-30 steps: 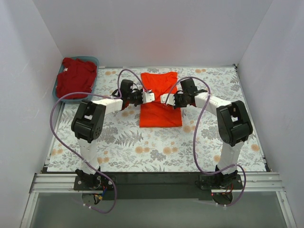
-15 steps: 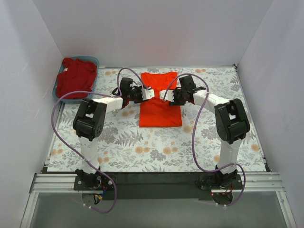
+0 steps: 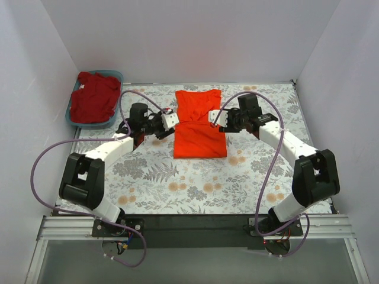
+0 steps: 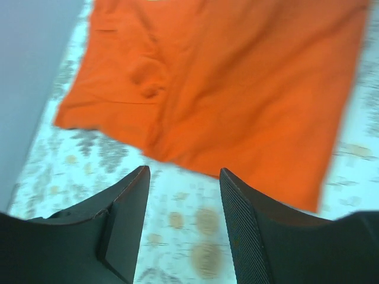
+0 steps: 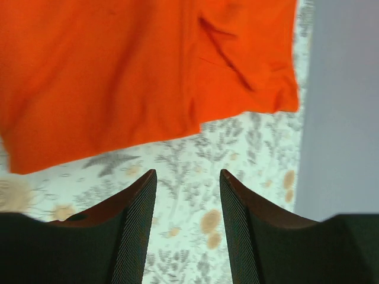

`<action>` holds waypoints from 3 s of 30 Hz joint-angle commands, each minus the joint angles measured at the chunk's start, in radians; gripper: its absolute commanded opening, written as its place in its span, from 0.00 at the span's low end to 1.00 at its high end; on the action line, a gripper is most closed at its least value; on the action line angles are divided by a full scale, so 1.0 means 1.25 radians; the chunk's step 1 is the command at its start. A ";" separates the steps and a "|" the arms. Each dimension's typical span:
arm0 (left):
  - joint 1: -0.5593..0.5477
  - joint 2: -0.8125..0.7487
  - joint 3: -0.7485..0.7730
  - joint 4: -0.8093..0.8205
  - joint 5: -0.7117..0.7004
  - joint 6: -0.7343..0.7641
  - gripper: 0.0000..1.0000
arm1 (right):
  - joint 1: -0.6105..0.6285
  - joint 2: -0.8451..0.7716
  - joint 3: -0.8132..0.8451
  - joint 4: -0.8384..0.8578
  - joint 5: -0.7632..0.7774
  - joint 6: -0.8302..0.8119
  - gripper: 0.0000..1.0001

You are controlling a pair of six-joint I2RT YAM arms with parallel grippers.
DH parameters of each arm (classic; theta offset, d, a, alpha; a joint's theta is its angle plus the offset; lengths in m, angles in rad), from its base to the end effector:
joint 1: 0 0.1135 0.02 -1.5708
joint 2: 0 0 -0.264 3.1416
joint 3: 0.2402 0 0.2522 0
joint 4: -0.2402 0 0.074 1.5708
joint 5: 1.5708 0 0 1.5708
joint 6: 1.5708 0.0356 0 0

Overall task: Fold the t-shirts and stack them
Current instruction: Fold the tshirt

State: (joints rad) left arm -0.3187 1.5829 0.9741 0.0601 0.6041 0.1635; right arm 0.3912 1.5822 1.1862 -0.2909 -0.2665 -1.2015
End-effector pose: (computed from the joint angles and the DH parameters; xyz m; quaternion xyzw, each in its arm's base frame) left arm 0.3228 -0.1278 0.2327 0.3401 0.7739 -0.2949 0.4454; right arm 0.3255 0.1444 0.2696 -0.6801 0.5859 -0.0567 0.4369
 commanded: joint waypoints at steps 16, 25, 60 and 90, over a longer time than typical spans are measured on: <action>-0.090 0.030 -0.158 -0.032 0.052 0.028 0.47 | 0.058 0.049 -0.200 -0.056 -0.047 0.056 0.40; -0.091 0.025 -0.205 -0.019 0.017 0.079 0.46 | 0.050 0.035 -0.225 -0.046 -0.024 0.044 0.39; -0.101 0.122 -0.125 -0.021 -0.014 0.063 0.10 | 0.082 0.071 -0.207 -0.045 -0.015 0.089 0.01; -0.139 -0.325 0.007 -0.615 0.128 0.067 0.00 | 0.180 -0.366 -0.112 -0.445 -0.084 0.193 0.01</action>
State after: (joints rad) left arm -0.4942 1.2140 0.9379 -0.5415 0.7143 0.2890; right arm 0.6041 1.1549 1.0069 -0.7464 -0.3439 -1.0214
